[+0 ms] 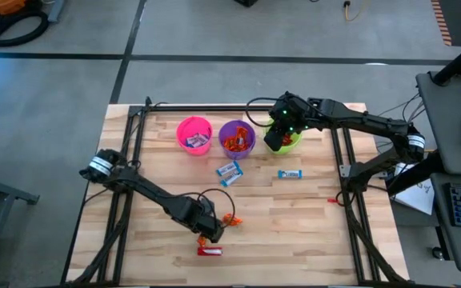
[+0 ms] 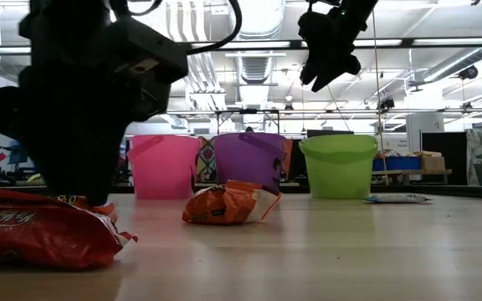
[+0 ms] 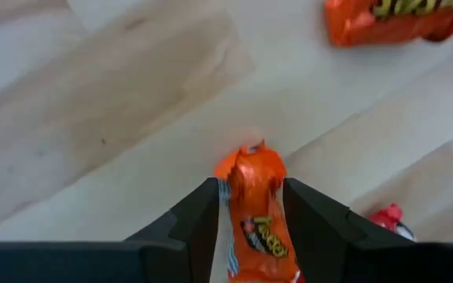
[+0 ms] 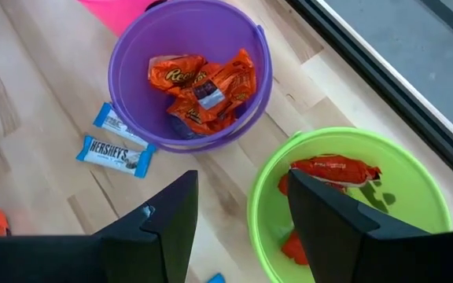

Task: Organize candy in baskets
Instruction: Put the orange chocolate into the violet bucket

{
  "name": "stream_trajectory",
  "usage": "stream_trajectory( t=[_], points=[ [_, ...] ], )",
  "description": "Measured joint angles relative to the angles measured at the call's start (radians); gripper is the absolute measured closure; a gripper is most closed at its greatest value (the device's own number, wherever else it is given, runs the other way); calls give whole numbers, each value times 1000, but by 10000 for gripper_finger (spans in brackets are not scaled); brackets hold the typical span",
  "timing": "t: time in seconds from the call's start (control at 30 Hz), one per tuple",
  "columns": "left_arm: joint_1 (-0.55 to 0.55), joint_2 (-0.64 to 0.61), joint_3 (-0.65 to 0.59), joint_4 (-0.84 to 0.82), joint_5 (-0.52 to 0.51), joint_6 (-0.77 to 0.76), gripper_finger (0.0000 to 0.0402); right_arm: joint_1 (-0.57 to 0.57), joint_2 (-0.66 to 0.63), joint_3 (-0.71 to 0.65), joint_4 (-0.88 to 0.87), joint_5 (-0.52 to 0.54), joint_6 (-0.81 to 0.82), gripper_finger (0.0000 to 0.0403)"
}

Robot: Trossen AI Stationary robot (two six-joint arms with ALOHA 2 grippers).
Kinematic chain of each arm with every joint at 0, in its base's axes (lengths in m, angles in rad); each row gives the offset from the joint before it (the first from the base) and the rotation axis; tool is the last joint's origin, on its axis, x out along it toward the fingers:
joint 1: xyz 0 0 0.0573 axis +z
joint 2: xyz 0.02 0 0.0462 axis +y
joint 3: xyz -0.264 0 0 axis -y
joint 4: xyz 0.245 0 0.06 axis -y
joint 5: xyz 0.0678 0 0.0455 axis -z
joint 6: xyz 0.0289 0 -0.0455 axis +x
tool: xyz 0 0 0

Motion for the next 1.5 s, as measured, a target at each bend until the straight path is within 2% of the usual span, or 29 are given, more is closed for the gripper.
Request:
stream_trajectory(
  t=[0.2,0.3,0.57,0.63,0.77,0.87,1.0,1.1,1.23,1.4,1.5],
  points=[
    [-1,26,0,12,-8,-2,276,0,0,0,3,0,-12,216],
    [-2,36,1,32,-14,10,289,0,0,0,4,0,-12,216],
    [-3,29,2,32,-20,12,383,0,0,0,3,0,-10,216],
    [-4,19,2,29,-22,26,393,0,0,0,3,-1,-15,216],
    [-4,-29,32,-55,-26,94,391,0,-1,0,16,-54,-28,216],
    [-4,-87,65,-162,-65,168,390,0,-1,0,42,-117,-36,216],
    [2,-199,97,-256,-177,266,390,2,-1,0,112,-212,-36,216],
    [9,-310,99,-254,-302,336,390,9,-1,0,180,-287,-36,216],
    [14,-465,98,-157,-477,482,390,31,-1,0,289,-382,-49,216],
    [21,-599,98,-4,-690,664,389,89,-1,0,442,-403,-73,216],
    [33,-641,98,68,-731,772,389,128,-1,0,535,-412,-90,216]
  ],
)
